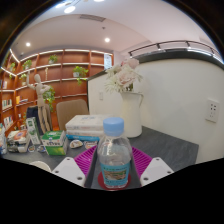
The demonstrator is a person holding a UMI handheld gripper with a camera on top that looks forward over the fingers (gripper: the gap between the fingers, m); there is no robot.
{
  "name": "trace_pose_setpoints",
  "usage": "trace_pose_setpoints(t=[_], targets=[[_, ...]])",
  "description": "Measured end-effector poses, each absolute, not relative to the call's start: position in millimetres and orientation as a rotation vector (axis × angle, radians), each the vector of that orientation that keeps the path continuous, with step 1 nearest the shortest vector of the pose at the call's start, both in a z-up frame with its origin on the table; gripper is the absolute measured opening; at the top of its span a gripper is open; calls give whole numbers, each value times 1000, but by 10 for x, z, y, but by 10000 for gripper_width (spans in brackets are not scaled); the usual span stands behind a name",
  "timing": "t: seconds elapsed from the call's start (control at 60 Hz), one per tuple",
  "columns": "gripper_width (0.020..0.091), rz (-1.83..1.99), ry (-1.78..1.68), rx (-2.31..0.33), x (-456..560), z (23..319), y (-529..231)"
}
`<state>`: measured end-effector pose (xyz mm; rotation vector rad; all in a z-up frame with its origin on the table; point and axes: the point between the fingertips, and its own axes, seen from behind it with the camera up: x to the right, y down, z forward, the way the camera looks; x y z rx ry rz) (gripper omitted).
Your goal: Pour water
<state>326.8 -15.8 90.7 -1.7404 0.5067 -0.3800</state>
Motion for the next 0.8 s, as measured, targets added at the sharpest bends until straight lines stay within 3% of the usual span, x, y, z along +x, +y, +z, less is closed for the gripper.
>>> trace_pose_setpoints(t=[0.067, 0.25, 0.8], targets=[[710, -377, 472, -1748, 3183, 963, -235], [837, -349, 411, -1763, 2788, 1062, -568], [826, -140, 112, -1793, 991, 1487, -1534]])
